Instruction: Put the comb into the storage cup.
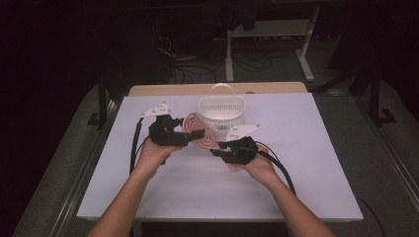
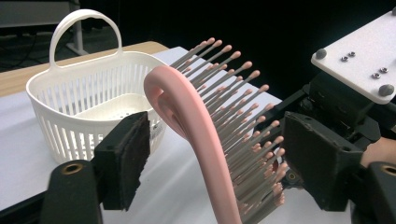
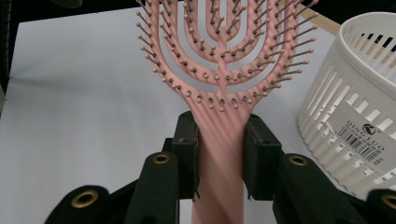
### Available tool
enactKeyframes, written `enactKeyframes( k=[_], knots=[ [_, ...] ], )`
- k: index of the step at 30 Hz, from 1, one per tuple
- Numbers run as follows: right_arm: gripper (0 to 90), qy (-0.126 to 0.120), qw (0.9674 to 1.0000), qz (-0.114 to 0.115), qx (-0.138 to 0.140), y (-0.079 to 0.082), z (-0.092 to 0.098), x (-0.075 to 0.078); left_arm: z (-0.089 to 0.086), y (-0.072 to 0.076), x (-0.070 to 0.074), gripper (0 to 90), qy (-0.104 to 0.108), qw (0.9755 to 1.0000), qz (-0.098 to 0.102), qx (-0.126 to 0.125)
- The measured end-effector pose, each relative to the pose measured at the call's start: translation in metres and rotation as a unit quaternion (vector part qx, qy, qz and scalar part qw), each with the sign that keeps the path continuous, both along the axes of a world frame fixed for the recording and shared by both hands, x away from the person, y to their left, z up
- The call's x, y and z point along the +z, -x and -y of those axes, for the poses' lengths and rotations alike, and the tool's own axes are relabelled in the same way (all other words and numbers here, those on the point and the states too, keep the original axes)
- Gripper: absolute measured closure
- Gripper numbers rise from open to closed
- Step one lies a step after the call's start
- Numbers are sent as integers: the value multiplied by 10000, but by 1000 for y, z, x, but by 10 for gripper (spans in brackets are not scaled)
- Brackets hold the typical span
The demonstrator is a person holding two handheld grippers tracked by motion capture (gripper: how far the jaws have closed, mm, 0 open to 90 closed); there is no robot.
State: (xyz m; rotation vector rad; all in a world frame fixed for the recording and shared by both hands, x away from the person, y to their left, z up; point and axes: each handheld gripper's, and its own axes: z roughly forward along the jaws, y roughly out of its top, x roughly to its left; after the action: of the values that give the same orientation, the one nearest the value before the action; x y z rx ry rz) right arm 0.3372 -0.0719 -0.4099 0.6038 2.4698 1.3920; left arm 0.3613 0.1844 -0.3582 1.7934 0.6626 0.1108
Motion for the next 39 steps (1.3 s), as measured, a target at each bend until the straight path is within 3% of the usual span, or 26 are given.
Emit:
enactKeyframes(
  k=[12,32,37,39],
  knots=[
    [684,23,10000,33,-40,0,-1,-1,0,0,-1,384,-13,9999,-104,33],
    [684,199,9996,189,-86,3,-7,-3,-2,-2,-2,488,6,9996,-246,153],
    [684,239,9992,250,-190,4,-8,-3,-2,-2,-2,512,37,9993,-326,172],
    [684,239,9991,235,-255,3,-8,-3,-2,-2,-2,559,40,9993,-325,154]
  ],
)
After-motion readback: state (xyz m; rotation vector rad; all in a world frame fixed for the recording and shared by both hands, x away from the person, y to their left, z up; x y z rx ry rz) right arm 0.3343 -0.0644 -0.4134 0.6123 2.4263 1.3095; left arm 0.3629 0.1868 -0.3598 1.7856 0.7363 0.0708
